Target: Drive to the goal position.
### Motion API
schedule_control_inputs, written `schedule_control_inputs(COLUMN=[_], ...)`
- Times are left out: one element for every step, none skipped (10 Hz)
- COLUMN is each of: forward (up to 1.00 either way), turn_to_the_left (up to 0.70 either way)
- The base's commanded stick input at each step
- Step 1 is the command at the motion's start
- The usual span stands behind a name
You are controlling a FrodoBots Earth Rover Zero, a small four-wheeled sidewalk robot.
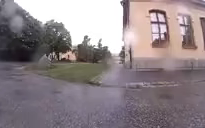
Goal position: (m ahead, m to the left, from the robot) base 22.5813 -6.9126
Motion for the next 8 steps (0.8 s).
schedule_control_inputs(forward=[0.45, 0.45, 0.45, 0.45, 0.45, 0.45, 0.45, 0.45], turn_to_the_left=[0.0, 0.0, 0.0, 0.0, -0.07, -0.27, -0.27, -0.27])
